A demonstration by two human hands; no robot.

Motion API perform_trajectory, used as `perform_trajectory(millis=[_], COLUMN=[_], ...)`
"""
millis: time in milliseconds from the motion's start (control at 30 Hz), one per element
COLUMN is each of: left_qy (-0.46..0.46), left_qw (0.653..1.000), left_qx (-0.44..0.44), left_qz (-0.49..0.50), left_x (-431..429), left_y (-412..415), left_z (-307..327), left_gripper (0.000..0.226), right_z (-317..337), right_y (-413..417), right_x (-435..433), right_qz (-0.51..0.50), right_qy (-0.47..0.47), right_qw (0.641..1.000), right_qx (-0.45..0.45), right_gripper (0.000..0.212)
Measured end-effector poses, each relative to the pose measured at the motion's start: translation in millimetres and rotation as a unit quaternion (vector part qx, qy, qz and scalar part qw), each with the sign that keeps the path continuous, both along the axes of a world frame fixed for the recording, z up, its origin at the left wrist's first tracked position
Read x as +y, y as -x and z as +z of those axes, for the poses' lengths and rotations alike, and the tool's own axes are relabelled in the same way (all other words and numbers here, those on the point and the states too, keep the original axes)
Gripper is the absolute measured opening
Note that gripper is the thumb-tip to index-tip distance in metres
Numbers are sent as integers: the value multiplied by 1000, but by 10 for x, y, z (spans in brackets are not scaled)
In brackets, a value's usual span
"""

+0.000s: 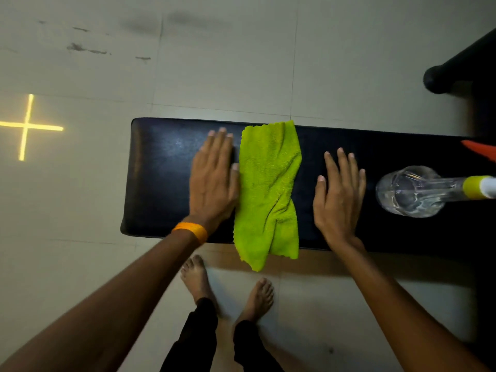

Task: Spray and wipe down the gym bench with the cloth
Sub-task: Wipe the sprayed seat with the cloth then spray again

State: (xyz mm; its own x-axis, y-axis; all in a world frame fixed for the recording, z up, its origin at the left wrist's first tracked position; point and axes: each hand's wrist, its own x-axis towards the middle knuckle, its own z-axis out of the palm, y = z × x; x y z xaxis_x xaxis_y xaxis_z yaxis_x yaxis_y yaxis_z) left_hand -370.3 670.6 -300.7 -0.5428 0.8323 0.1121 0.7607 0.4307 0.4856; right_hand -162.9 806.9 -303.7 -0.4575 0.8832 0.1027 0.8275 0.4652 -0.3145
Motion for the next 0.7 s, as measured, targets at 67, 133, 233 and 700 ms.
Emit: perform_trajectory(millis=[67,133,233,700], left_qy=[28,60,88,131], left_qw=[999,997,993,986], left_qx=[26,45,78,100], left_qz=[39,23,-31,-33], left_x=[-40,10,57,33], left_y=[217,308,295,300], left_z=[-49,-94,-158,-176], left_gripper=[56,56,56,58], right_z=[159,269,117,-53], right_y=[181,461,775,314], right_x=[-197,-551,-980,25], right_qz=[-35,31,137,-61], right_qy=[-20,-16,27,20], right_qw=[995,992,990,992], right_qx=[86,119,-19,-112], right_gripper=[51,51,57,56])
